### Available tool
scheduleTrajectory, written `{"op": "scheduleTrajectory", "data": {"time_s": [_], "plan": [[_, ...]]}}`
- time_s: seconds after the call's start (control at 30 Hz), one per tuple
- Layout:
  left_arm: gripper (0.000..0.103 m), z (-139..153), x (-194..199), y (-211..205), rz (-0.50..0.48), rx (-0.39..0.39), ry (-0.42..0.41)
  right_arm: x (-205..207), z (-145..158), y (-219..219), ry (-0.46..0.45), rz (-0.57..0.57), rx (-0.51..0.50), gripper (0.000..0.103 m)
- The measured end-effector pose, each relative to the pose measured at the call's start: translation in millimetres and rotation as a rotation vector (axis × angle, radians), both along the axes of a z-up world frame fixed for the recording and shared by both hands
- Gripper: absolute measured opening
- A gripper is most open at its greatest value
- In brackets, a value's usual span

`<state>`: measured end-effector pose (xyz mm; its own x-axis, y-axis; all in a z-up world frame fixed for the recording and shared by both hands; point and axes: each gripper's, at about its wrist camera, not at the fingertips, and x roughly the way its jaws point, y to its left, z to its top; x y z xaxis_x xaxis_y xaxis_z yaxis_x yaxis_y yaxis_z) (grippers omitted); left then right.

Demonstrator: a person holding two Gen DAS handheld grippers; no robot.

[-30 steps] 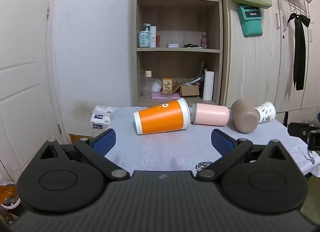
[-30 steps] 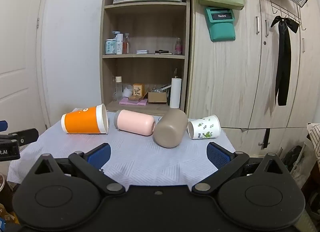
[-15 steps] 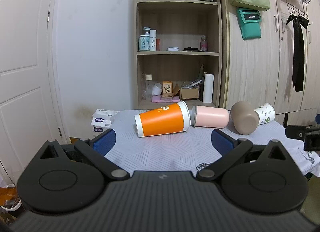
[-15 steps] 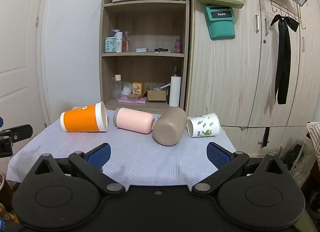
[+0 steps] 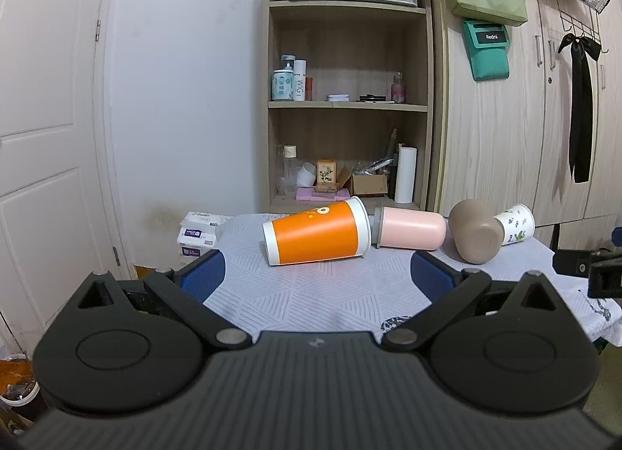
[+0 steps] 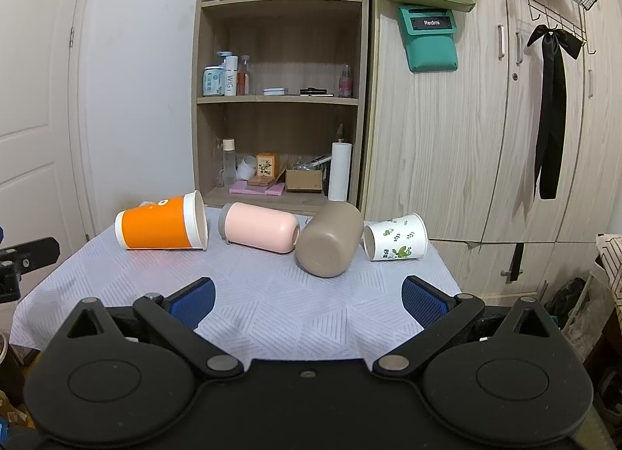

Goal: Flip cup upright

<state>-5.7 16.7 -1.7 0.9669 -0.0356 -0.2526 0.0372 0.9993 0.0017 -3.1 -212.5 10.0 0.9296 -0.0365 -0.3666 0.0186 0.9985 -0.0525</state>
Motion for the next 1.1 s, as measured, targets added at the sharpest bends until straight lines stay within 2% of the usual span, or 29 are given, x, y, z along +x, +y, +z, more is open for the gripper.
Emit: {"op": "scheduleTrajectory", "data": {"time_s": [1.1], "plan": [[0.103,-1.8,-5.2,-3.1,-0.019,0.007,-0.018,2.3,-2.3,4.8,0.029,0.022,-0.027,0.103]]}}
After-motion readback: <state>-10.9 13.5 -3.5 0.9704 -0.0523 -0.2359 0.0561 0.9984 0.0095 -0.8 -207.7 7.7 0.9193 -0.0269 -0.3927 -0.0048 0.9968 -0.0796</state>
